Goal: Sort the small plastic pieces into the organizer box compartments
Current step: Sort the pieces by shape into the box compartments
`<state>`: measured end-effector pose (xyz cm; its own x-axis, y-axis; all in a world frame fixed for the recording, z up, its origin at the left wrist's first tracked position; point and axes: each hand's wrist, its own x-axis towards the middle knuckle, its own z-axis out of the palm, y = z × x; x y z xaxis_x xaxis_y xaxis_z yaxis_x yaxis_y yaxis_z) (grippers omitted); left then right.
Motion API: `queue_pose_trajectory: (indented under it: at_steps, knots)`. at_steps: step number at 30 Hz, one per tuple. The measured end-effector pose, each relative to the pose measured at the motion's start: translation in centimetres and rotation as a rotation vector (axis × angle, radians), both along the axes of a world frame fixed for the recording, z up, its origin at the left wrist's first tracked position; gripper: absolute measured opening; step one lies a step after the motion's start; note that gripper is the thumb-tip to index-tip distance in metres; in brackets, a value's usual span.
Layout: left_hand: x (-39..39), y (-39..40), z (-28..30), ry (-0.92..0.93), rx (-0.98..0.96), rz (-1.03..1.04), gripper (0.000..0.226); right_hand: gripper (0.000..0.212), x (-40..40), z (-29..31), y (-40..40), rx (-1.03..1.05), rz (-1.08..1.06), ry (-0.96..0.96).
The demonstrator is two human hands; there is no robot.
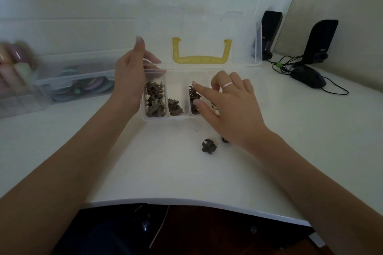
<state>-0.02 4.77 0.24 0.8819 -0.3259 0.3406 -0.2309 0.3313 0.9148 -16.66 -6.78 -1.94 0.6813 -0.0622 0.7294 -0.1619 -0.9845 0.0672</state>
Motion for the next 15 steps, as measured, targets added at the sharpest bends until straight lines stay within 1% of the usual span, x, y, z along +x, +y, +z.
queue_pose_trajectory:
  at_steps: [3, 5, 8, 10, 12, 15]
  knots:
    - [0.1, 0.1, 0.0, 0.004, -0.009, -0.014, 0.052, 0.025, -0.9, 0.6, 0.2, 0.174, 0.237, -0.027]
    - [0.1, 0.1, 0.0, 0.000, -0.015, -0.019, 0.051, 0.025, -1.9, 0.9, 0.2, 0.246, 0.345, 0.028]
    - [0.2, 0.0, 0.0, -0.010, -0.015, -0.014, 0.051, 0.038, -3.0, 1.2, 0.7, 0.147, 0.367, 0.199]
    - [0.1, 0.0, 0.0, -0.011, -0.008, -0.009, 0.052, 0.041, -3.1, 1.1, 0.8, 0.092, 0.337, 0.334]
    - [0.1, 0.0, 0.0, -0.012, -0.005, 0.000, 0.052, 0.035, -3.0, 1.0, 1.0, 0.006, 0.282, 0.437]
    - [0.1, 0.2, 0.1, -0.015, -0.007, -0.003, 0.052, 0.019, -2.9, 0.7, 1.3, -0.053, 0.232, 0.496]
